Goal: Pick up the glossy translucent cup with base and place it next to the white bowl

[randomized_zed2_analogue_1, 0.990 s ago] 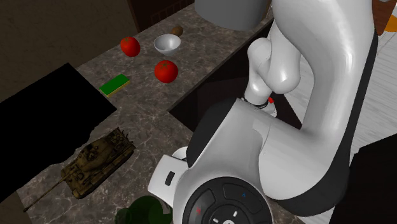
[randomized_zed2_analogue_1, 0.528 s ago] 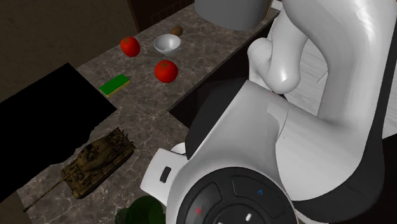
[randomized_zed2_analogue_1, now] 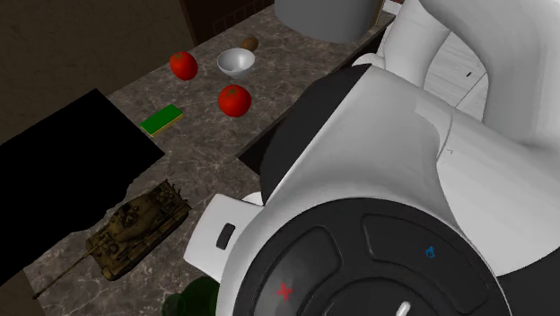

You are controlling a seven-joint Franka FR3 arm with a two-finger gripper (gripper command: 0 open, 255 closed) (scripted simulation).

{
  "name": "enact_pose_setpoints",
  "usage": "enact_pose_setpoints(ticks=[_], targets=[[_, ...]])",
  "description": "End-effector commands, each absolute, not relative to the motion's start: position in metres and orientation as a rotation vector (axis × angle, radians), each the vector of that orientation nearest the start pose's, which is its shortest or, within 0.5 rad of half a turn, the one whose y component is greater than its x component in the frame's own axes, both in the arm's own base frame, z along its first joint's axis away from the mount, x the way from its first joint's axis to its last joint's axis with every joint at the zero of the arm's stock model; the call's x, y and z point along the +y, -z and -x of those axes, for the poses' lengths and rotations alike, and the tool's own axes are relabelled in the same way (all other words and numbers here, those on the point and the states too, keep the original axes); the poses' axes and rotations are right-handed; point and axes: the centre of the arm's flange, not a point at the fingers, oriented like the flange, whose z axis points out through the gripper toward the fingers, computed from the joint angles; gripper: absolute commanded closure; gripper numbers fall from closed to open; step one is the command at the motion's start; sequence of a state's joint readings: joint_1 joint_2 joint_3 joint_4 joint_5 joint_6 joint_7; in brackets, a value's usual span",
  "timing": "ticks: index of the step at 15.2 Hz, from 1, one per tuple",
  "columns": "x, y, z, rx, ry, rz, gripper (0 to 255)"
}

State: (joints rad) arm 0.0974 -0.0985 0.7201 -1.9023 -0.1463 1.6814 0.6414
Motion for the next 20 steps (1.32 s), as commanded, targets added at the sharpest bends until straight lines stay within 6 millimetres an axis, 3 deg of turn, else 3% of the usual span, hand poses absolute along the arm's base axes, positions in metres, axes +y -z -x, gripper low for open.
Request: enact_pose_setpoints(ticks=[1, 8, 20], targets=[[0.380, -0.530, -0.360, -0.332, 0.049, 3.379, 255], [0.380, -0.567, -0.360, -0.332, 0.049, 3.379, 255], [0.227, -0.567, -0.317, -0.332, 0.049, 3.379, 255]])
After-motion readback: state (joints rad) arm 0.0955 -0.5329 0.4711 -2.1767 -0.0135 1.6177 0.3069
